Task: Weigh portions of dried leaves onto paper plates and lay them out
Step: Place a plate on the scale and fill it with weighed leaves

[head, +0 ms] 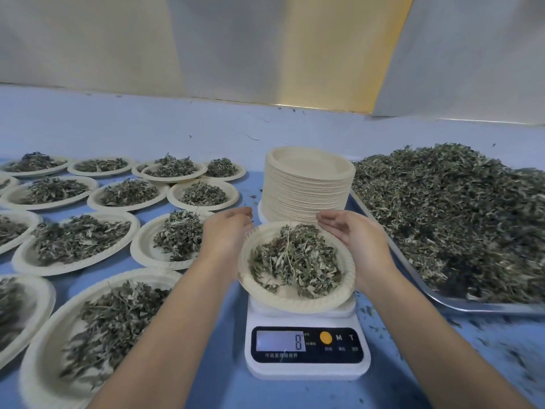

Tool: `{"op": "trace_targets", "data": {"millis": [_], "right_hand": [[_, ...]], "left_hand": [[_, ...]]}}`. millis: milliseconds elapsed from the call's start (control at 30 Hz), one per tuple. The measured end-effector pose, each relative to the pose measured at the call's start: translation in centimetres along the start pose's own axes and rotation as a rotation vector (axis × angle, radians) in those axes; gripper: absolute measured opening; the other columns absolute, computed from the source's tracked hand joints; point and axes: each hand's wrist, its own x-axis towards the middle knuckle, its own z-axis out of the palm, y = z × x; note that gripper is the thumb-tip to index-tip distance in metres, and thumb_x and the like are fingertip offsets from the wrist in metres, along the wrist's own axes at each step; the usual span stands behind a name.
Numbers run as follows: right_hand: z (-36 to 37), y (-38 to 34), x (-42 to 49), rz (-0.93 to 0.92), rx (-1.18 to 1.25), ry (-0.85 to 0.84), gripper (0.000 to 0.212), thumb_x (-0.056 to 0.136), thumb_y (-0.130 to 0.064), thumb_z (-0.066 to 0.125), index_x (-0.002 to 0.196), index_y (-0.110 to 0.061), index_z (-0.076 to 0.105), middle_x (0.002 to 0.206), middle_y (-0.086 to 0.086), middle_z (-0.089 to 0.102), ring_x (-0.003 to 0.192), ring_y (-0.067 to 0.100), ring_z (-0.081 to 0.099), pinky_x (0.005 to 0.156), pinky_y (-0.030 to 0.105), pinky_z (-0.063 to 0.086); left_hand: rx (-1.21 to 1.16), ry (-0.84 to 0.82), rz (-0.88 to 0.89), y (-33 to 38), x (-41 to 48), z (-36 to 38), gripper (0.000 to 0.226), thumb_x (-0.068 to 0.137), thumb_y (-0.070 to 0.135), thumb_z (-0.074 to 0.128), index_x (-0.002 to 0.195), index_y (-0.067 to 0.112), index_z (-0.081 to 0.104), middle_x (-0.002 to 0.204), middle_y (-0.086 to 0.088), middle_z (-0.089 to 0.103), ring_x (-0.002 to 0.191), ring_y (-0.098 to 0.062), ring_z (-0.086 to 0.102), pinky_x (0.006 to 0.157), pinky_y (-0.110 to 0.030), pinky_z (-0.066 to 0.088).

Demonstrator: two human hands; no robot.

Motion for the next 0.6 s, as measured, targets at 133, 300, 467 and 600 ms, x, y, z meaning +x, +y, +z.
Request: {"op": "trace_targets", "data": {"millis": [133, 300, 467, 600], "right_hand": [[1.3, -0.5, -0.3, -0.001, 0.031, -0.011, 0.031, 0.083, 0.007, 0.043, 0.088, -0.003, 0.071, 0.093, 0.01, 0.074, 0.09, 0.016, 0.071, 0.084, 0.025, 0.054], [3.8, -0.8, -0.5, 0.015, 0.055, -0.04, 0.029, 0.084, 0.007, 0.042, 0.085, -0.001, 0.07, 0.092, 0.014, 0.073, 0.092, 0.021, 0.071, 0.086, 0.029, 0.054], [7.2, -1.3, -0.2, 0.017, 0.034, -0.085, 0.027, 0.086, 0.004, 0.044, 0.084, -0.003, 0.07, 0.097, 0.016, 0.072, 0.095, 0.022, 0.069, 0.091, 0.032, 0.053], [9.9, -1.3, 0.1, 0.038, -0.105, -0.082, 0.017, 0.086, -0.004, 0.053, 0.085, -0.004, 0.07, 0.091, 0.012, 0.071, 0.089, 0.023, 0.065, 0.081, 0.035, 0.051]], "left_hand": [[0.091, -0.012, -0.067, 0.6, 0.4, -1.3, 0.025, 0.081, -0.008, 0.061, 0.1, 0.005, 0.07, 0.106, -0.015, 0.068, 0.101, -0.032, 0.063, 0.094, -0.045, 0.049], [0.085, -0.029, -0.1, 1.5, 1.2, -4.0, 0.019, 0.078, -0.009, 0.065, 0.084, 0.008, 0.072, 0.094, -0.017, 0.07, 0.094, -0.033, 0.066, 0.09, -0.046, 0.052], [0.103, -0.008, -0.093, 3.0, 2.5, -7.0, 0.019, 0.079, -0.007, 0.066, 0.085, 0.01, 0.074, 0.094, -0.014, 0.072, 0.079, -0.027, 0.067, 0.073, -0.038, 0.057], [0.087, 0.067, -0.098, 4.0, 4.0, -9.6, 0.017, 0.079, -0.004, 0.066, 0.08, 0.011, 0.074, 0.101, -0.013, 0.07, 0.082, -0.029, 0.067, 0.074, -0.041, 0.057]]}}
